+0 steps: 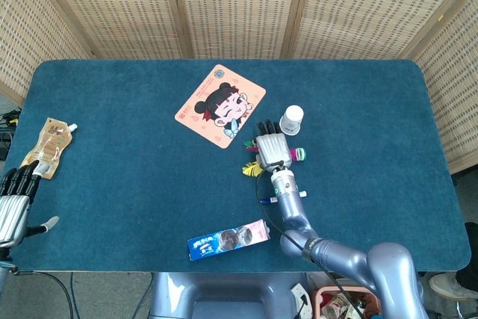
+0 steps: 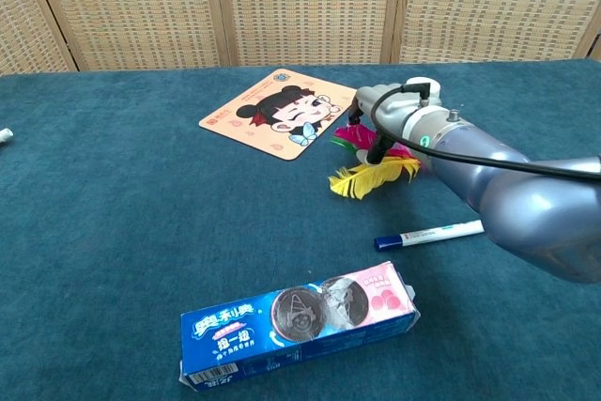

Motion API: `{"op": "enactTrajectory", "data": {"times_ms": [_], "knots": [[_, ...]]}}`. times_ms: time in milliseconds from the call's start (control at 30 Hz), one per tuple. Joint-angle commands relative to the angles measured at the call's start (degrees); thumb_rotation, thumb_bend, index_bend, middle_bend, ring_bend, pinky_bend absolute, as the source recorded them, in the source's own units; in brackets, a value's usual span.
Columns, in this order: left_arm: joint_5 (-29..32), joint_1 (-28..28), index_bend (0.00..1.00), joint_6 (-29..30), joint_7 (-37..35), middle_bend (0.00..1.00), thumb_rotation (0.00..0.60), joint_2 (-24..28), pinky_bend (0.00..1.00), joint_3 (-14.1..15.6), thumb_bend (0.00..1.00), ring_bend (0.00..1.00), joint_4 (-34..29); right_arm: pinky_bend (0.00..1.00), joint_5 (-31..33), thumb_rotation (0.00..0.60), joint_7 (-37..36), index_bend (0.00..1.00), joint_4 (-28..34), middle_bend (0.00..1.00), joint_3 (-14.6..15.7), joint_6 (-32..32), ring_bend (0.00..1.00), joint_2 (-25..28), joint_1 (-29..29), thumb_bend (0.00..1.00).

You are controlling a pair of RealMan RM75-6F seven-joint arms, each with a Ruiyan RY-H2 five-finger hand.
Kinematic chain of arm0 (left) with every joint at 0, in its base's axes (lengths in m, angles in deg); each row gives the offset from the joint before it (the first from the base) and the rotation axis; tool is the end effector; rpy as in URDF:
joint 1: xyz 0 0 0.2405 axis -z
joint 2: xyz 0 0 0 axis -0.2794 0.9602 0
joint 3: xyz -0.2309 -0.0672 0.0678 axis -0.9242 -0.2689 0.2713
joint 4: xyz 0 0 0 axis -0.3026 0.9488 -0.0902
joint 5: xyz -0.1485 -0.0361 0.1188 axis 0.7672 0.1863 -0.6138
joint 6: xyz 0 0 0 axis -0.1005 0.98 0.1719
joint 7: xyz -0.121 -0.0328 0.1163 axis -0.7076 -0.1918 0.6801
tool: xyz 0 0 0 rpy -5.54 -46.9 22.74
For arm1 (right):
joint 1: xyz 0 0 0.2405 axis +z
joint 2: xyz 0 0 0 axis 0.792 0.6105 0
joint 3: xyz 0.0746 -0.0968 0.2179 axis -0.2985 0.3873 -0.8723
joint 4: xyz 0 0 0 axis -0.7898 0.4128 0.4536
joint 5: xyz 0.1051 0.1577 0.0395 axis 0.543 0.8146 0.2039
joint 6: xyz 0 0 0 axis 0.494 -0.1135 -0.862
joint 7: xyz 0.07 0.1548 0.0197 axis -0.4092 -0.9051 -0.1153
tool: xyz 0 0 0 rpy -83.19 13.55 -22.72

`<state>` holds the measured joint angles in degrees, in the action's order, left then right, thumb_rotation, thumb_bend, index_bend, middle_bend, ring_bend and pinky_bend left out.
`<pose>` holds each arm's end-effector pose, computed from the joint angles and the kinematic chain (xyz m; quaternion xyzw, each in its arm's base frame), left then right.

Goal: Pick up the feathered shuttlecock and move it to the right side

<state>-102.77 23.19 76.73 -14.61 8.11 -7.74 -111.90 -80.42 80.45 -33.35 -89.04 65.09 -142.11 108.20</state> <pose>-0.3081 0.2160 0.1571 -0.6160 -0.3796 -0.3498 0.5951 -0.0939 -0.4241 -0.0785 0.7020 -0.3623 0.3234 0.5209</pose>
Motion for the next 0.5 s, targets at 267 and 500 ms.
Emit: {"op": "enactTrajectory", "data": {"times_ms": [267, 500], "knots": [[0.0, 0.0, 0.0, -0.1, 0.1, 0.0, 0.6, 0.2, 0.0, 0.1, 0.15, 0.0, -0.2, 0.1, 0.9, 0.6, 1.7, 0.53, 2.5, 0.12, -0.5, 0.8, 0.0, 1.3, -0.2, 0.44], [0.0, 0.0, 0.0, -0.1, -0.1, 0.0, 0.6, 0.3, 0.0, 0.1, 0.15, 0.0, -0.3, 0.1, 2.3, 0.6, 3.4, 0.53, 3.3, 0.12, -0.1, 0.5, 0.0, 1.8, -0.4, 0.45]]}}
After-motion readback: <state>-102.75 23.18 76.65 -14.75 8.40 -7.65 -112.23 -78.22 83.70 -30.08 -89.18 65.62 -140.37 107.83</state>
